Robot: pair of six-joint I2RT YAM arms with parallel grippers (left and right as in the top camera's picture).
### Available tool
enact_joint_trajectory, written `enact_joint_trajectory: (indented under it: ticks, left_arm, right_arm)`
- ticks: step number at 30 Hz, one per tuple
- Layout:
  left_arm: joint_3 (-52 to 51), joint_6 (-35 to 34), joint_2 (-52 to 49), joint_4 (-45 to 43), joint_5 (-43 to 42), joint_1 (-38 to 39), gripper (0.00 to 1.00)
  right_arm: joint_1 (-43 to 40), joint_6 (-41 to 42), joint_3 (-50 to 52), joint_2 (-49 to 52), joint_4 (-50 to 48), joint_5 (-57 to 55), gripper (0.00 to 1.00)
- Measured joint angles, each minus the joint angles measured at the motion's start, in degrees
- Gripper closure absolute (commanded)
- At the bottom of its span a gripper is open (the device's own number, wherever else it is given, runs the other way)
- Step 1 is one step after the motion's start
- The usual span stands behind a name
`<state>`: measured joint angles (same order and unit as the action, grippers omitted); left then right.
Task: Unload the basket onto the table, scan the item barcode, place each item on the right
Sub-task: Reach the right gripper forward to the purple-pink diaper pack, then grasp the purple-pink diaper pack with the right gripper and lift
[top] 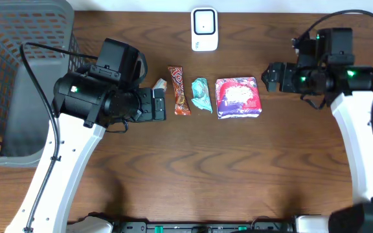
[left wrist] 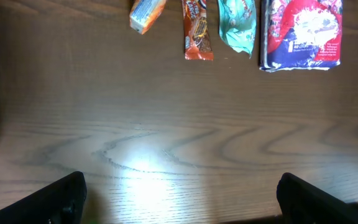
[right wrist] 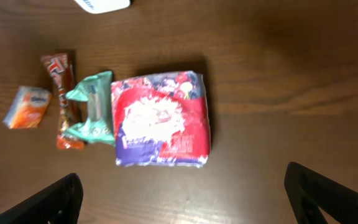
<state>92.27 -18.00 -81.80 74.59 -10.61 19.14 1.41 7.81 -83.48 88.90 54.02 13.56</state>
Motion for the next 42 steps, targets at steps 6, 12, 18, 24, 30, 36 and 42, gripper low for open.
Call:
enact_joint_trajectory:
  ticks: [6,12,18,24,30,36,42]
  left_arm:
    - [0.0,0.0,0.0,0.0,0.0,0.0,0.02]
    - [0.0,0.0,0.0,0.0,0.0,0.0,0.02]
    - [0.0,0.0,0.0,0.0,0.0,0.0,0.02]
    - [0.0,0.0,0.0,0.0,0.0,0.0,0.02]
    - [0.0,0.0,0.0,0.0,0.0,0.0,0.02]
    - [0.0,0.0,0.0,0.0,0.0,0.0,0.02]
    - [0.0,0.0,0.0,0.0,0.0,0.0,0.02]
  right_arm:
    - [0.0,-2.7,-0.3,6.0,-3.4,-0.1,0.01]
    - [-0.6,-8.1,-0.5,16.1,-6.8,6.3,0.01]
    - [-3.2,-13.5,-0.5,24.2,-8.7,17.2,0.08]
    - [-5.5,-18.9,-0.5,31.5,-8.4,26.1,0.21]
    - [-4.9,-21.6,-0.5,35.4,-7.2,29.8,0.69]
    - [-4.9,-21.2,-2.1,35.0,-4.3,29.9,0.99]
    - [-3.8,-14.4,-7.4,29.7,1.5,13.5,0.99]
